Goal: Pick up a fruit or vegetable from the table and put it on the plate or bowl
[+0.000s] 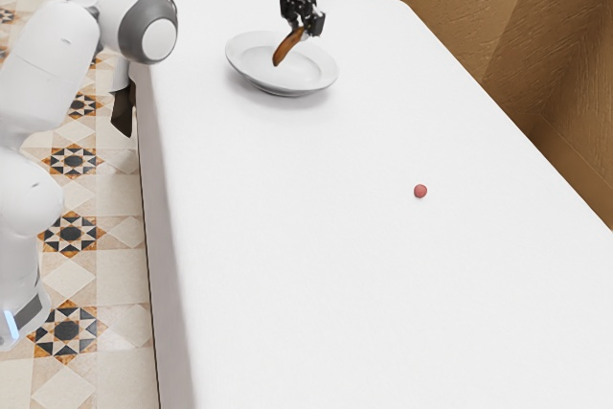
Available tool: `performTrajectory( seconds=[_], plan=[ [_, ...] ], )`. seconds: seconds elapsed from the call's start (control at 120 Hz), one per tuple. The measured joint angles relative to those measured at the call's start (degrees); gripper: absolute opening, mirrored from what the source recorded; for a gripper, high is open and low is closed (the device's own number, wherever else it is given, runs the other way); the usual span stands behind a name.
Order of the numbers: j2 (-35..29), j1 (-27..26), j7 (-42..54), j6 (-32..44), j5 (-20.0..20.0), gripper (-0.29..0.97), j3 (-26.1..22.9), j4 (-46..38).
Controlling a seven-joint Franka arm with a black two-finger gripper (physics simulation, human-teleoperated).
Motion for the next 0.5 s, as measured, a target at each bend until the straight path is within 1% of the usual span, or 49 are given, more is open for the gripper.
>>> performTrajectory(
  seconds=[0.125,0.258,0.333,0.375,0.433,0.5],
  plan=[
    [2.4,1.1,2.2,6.6,-0.5,0.1,-0.1,0.0],
    [3.1,2.0,4.2,11.1,-0.9,0.11,-0.2,0.1],
    [3.2,2.1,5.2,12.7,-1.2,0.33,-0.5,0.1],
    [3.2,2.1,5.7,13.4,-1.3,0.42,-0.5,0.1],
    [3.3,2.1,6.4,14.4,-1.4,0.51,-0.5,0.0],
    [3.3,2.2,7.0,15.4,-1.4,0.57,-0.5,0.1]
  ],
)
